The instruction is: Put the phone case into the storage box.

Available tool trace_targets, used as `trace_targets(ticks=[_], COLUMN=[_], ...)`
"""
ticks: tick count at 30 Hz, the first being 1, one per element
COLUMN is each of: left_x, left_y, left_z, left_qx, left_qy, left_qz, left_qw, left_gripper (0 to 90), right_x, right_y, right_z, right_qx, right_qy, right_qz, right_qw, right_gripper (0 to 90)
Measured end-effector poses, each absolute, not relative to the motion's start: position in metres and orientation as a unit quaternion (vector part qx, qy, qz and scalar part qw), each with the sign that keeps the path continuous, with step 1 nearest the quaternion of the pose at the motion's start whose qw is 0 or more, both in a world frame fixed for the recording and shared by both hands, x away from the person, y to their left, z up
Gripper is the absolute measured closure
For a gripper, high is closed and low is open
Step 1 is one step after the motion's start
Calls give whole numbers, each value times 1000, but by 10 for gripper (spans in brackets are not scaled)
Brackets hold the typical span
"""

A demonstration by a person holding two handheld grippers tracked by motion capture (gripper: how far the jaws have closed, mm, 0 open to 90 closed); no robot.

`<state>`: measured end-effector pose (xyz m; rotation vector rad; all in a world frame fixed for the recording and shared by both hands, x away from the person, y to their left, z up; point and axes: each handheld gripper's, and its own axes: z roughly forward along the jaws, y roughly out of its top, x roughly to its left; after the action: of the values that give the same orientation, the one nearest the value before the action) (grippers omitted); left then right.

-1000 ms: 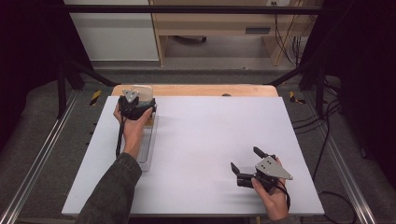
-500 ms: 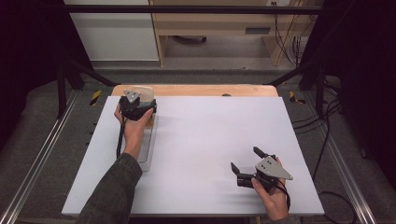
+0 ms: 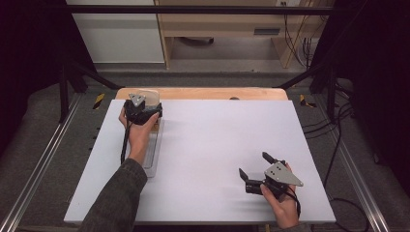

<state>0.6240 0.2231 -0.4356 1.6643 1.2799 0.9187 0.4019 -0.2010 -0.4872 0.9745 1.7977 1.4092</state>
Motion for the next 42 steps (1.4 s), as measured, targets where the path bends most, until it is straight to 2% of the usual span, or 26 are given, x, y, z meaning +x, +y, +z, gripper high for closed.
trace_targets(ticks=[42], left_x=[628], left_y=[223], left_z=[-436], left_qx=[665], left_qy=[512], left_qz=[362], left_qw=[405], left_gripper=[102], right_x=[402], right_y=[-200], right_z=[-488], right_qx=[370], right_qy=[687], right_qz=[538], right_qw=[319], right_gripper=[24])
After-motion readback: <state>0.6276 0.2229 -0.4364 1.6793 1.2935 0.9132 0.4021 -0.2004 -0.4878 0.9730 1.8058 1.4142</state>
